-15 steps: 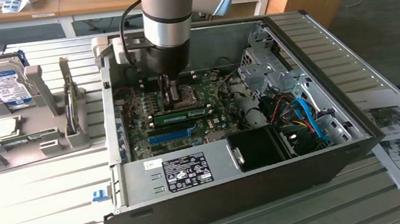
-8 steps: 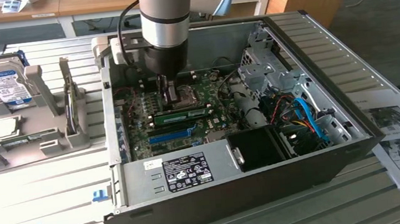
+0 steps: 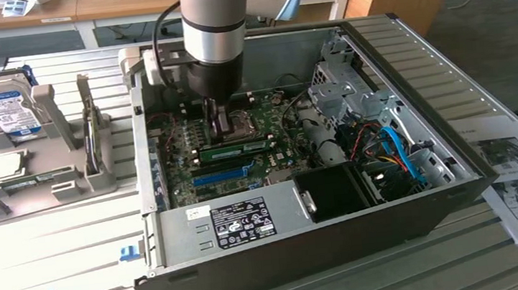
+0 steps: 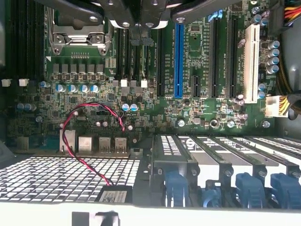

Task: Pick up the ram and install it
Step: 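Press down the ram until it locks into place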

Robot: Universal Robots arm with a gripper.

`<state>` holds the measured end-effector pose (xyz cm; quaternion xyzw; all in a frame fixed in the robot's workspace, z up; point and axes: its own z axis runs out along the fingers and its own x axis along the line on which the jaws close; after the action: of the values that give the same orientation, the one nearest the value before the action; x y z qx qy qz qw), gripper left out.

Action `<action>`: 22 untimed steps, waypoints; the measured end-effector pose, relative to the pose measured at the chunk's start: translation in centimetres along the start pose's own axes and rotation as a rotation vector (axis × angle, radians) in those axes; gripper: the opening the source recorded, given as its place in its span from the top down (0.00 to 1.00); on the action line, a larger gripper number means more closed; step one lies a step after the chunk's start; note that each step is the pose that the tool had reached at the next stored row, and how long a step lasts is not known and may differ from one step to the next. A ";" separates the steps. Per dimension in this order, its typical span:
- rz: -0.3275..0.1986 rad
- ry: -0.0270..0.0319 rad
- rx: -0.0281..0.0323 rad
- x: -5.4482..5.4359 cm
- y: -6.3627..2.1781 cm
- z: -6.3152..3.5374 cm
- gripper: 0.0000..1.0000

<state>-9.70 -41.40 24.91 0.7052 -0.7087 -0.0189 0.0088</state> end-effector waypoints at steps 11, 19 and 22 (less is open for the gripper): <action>0.000 0.0002 -0.0001 0.0 -0.02 0.61 0.91; 0.000 0.0000 0.0000 0.0 -0.04 1.06 0.91; 0.000 0.0000 0.0000 0.0 -0.05 1.24 0.91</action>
<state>-9.70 -41.40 23.67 0.7051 -0.7088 -0.0190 0.0088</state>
